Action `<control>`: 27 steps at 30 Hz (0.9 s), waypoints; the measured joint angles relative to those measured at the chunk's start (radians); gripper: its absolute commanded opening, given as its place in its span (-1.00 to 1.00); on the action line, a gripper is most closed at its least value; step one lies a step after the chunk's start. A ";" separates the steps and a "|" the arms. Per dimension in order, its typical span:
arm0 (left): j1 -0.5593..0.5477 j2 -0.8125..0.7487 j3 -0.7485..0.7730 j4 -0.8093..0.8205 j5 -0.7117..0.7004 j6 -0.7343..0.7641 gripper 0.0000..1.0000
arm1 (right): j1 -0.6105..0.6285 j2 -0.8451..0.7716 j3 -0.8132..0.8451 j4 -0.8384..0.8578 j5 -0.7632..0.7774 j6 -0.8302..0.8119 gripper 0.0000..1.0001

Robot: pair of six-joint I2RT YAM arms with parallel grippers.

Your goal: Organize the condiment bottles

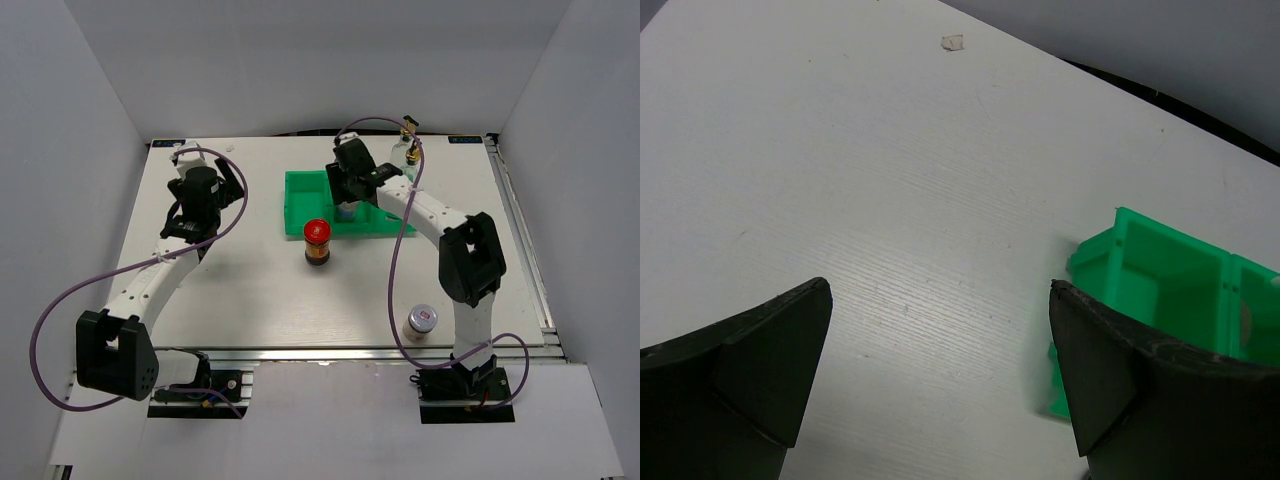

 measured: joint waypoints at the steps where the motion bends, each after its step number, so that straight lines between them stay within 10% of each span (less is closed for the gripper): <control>1: 0.000 0.000 0.000 0.001 0.002 0.000 0.96 | 0.000 0.001 0.002 -0.001 0.000 0.000 0.28; 8: 0.000 0.000 0.000 0.002 0.020 0.002 0.96 | 0.000 0.002 0.034 -0.025 0.005 0.005 0.79; 27: -0.009 0.019 0.005 -0.025 0.127 0.006 0.96 | 0.000 -0.256 -0.147 -0.034 -0.004 -0.001 0.79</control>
